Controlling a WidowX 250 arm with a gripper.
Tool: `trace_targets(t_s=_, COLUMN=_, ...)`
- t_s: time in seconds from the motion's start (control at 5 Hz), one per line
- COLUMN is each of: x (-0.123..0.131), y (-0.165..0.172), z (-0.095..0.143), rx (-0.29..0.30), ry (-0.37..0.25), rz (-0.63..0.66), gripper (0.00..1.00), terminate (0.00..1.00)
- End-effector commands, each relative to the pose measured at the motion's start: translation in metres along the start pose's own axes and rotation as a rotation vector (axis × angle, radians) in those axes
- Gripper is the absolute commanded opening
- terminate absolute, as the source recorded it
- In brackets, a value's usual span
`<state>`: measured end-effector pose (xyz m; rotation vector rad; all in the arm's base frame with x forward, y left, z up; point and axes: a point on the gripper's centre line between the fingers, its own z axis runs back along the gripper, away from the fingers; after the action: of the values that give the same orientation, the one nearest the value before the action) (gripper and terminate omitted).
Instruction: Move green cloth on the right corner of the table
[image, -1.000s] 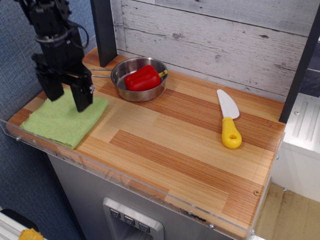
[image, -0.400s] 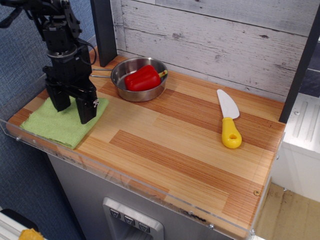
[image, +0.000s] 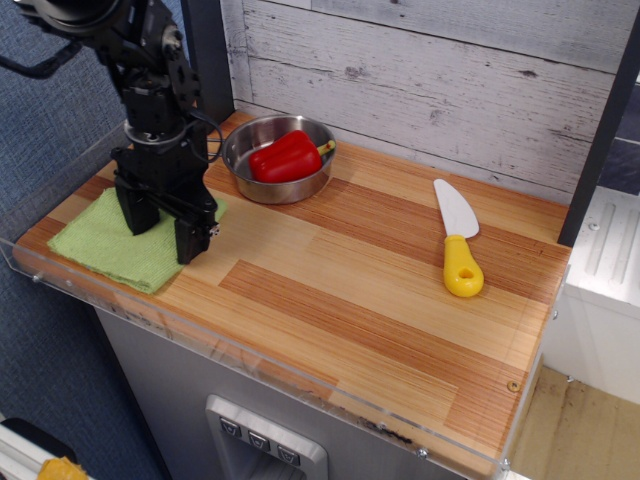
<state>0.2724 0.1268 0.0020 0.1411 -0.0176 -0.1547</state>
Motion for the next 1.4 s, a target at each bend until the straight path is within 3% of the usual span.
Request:
trace_targets(t_s=0.0, x=-0.007, y=-0.037, z=-0.039, rx=-0.08, ry=0.073, rz=-0.032, gripper=1.0, terminate=0.0)
trace_targets(t_s=0.2, x=0.002, y=-0.057, z=-0.028, rx=-0.131, ry=0.051, rz=-0.04, gripper=1.0, terminate=0.0)
trace_targets(t_s=0.4, x=0.009, y=-0.104, z=-0.009, rx=-0.239, ry=0.002, rz=-0.023, gripper=1.0, terminate=0.0)
trace_targets(t_s=0.6, x=0.004, y=-0.153, z=0.004, rx=-0.278, ry=-0.008, rz=-0.09, gripper=1.0, terminate=0.0)
trace_targets(t_s=1.0, x=-0.01, y=-0.249, z=0.022, rx=-0.275, ry=-0.019, rz=-0.201, gripper=1.0, terminate=0.0)
trace_targets(t_s=1.2, x=-0.013, y=-0.277, z=0.033, rx=-0.257, ry=-0.031, rz=-0.218, gripper=1.0, terminate=0.0)
